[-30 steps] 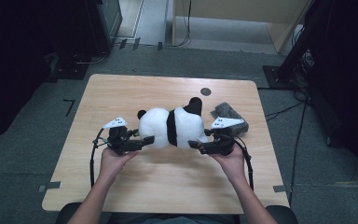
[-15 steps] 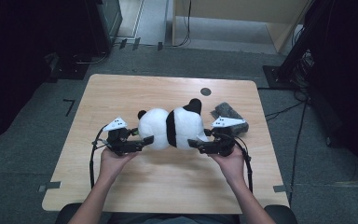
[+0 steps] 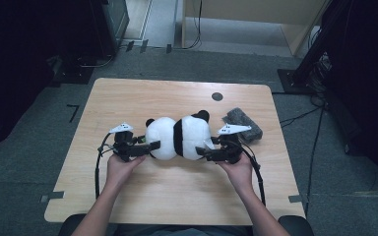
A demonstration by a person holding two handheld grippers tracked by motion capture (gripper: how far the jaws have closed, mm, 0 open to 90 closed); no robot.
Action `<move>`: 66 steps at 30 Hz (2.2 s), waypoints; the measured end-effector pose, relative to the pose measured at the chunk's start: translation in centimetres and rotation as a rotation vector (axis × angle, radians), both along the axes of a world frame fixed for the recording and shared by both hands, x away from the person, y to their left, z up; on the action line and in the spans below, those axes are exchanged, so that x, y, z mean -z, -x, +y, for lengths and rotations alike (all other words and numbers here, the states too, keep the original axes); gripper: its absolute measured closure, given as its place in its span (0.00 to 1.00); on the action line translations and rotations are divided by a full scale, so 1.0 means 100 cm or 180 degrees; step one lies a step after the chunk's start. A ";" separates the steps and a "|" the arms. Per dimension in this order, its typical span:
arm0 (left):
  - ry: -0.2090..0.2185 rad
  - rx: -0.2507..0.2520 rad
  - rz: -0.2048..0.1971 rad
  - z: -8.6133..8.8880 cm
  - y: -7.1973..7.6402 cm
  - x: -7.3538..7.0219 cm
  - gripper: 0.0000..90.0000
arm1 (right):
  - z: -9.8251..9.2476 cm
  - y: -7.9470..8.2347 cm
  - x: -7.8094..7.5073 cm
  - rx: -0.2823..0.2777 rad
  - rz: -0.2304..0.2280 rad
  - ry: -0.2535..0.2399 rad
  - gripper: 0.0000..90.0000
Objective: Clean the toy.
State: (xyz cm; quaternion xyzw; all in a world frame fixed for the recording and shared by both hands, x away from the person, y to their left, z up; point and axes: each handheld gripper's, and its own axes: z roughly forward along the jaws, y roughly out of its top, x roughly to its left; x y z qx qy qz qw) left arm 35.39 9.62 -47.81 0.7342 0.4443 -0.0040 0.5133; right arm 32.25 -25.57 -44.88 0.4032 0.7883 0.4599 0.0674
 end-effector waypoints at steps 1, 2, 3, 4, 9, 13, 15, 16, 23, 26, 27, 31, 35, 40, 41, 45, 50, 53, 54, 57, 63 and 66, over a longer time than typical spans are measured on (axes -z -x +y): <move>0.0020 -0.0023 -0.0008 0.000 -0.001 0.001 0.30 | -0.001 -0.002 0.000 0.0005 -0.0023 -0.0025 0.32; 0.0018 -0.0036 -0.0026 0.000 -0.002 0.002 0.30 | -0.001 -0.003 0.001 0.0005 -0.0053 -0.0027 0.32; 0.0037 -0.0057 -0.0038 0.000 -0.003 0.002 0.29 | -0.001 -0.004 0.002 0.0004 -0.0106 -0.0008 0.31; 0.0065 -0.0085 -0.0063 0.001 -0.005 0.003 0.29 | -0.001 -0.006 0.003 0.0002 -0.0169 0.0005 0.30; -0.0019 -0.0078 -0.0211 0.003 -0.008 -0.002 0.30 | -0.005 -0.014 0.002 -0.0020 -0.0394 0.0065 0.30; -0.0076 -0.0023 -0.0320 0.001 -0.010 -0.004 0.31 | -0.007 -0.021 0.001 -0.0023 -0.0484 0.0112 0.30; -0.0039 -0.0043 -0.0371 0.001 -0.013 -0.003 0.31 | -0.010 -0.026 0.001 -0.0022 -0.0470 0.0062 0.30; -0.0020 -0.0051 -0.0366 0.001 -0.014 -0.003 0.31 | -0.011 -0.029 0.001 -0.0035 -0.0444 0.0056 0.30; -0.0273 0.0016 -0.0462 -0.007 -0.027 -0.018 0.33 | -0.011 -0.040 -0.008 -0.0095 -0.0567 0.0199 0.36; -0.0256 0.0046 -0.0377 -0.007 -0.034 -0.020 0.32 | -0.013 -0.043 -0.010 -0.0057 -0.0588 0.0220 0.36; -0.0257 0.0062 -0.0335 -0.008 -0.036 -0.022 0.32 | -0.014 -0.044 -0.010 -0.0047 -0.0606 0.0211 0.35; -0.0346 0.0090 -0.0360 -0.010 -0.038 -0.025 0.31 | -0.016 -0.047 -0.011 -0.0035 -0.0594 0.0227 0.35; -0.0408 0.0080 -0.0385 -0.010 -0.037 -0.026 0.30 | -0.017 -0.047 -0.017 -0.0004 -0.0658 0.0232 0.36; -0.0430 0.0103 -0.0415 -0.010 -0.036 -0.026 0.30 | -0.027 -0.047 -0.024 0.0169 -0.0835 0.0188 0.42; -0.0417 0.0090 -0.0403 -0.010 -0.036 -0.026 0.30 | -0.028 -0.048 -0.023 0.0212 -0.0851 0.0172 0.43; -0.0466 0.0082 -0.0419 -0.009 -0.034 -0.028 0.30 | -0.036 -0.049 -0.020 0.0375 -0.0892 0.0243 0.43; -0.0536 0.0104 -0.0544 -0.010 -0.030 -0.028 0.30 | -0.051 -0.049 -0.018 0.0595 -0.0948 0.0231 0.42; -0.0481 0.0113 -0.0463 -0.010 -0.031 -0.027 0.30 | -0.064 -0.051 -0.012 0.0753 -0.0918 0.0257 0.43; -0.0476 0.0116 -0.0461 -0.010 -0.031 -0.026 0.30 | -0.068 -0.052 -0.010 0.0805 -0.0905 0.0258 0.43; -0.0441 0.0102 -0.0462 -0.010 -0.032 -0.025 0.30 | -0.077 -0.052 -0.004 0.0925 -0.0931 0.0287 0.44; -0.0424 0.0115 -0.0483 -0.012 -0.033 -0.024 0.30 | -0.088 -0.057 0.012 0.1084 -0.0898 0.0381 0.44; -0.0398 0.0115 -0.0482 -0.011 -0.034 -0.023 0.30 | -0.096 -0.059 0.017 0.1165 -0.0891 0.0358 0.44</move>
